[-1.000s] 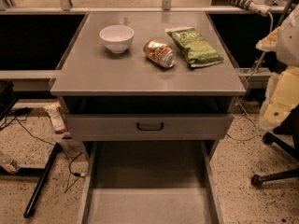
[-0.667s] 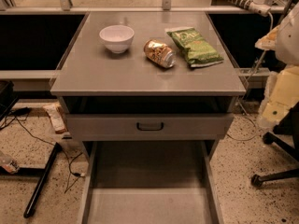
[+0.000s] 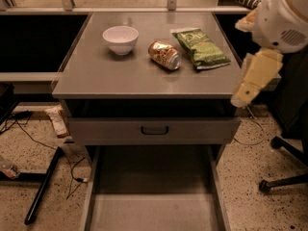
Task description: Place orange can into middle drawer
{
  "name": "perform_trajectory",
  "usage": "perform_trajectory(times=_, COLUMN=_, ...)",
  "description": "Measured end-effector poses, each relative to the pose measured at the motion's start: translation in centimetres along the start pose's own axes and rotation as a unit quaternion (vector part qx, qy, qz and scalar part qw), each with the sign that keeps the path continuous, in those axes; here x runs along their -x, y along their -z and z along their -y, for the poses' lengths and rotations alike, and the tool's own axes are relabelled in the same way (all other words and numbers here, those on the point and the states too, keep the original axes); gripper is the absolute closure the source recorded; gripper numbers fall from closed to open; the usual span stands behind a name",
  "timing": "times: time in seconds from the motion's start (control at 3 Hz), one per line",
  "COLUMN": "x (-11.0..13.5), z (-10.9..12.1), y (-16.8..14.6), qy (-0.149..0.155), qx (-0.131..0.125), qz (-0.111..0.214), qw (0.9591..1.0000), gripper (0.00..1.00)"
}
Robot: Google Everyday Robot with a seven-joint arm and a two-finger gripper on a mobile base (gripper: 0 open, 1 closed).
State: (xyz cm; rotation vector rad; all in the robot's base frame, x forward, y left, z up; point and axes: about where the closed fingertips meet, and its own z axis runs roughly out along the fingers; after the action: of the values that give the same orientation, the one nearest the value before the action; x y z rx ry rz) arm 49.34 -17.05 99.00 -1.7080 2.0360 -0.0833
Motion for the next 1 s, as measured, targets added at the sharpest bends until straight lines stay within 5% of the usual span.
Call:
perform_trajectory(times=0.67, x=4.8, z=5.2, y=-4.6, qy=0.009, qx=-0.024, qz=0.082, qw=0.9963, gripper=0.00)
perform_trajectory(times=1.0, x=4.8, z=5.2, y=-4.6, qy=0.010, qx=-0.024, qz=0.082, qw=0.9963, gripper=0.00)
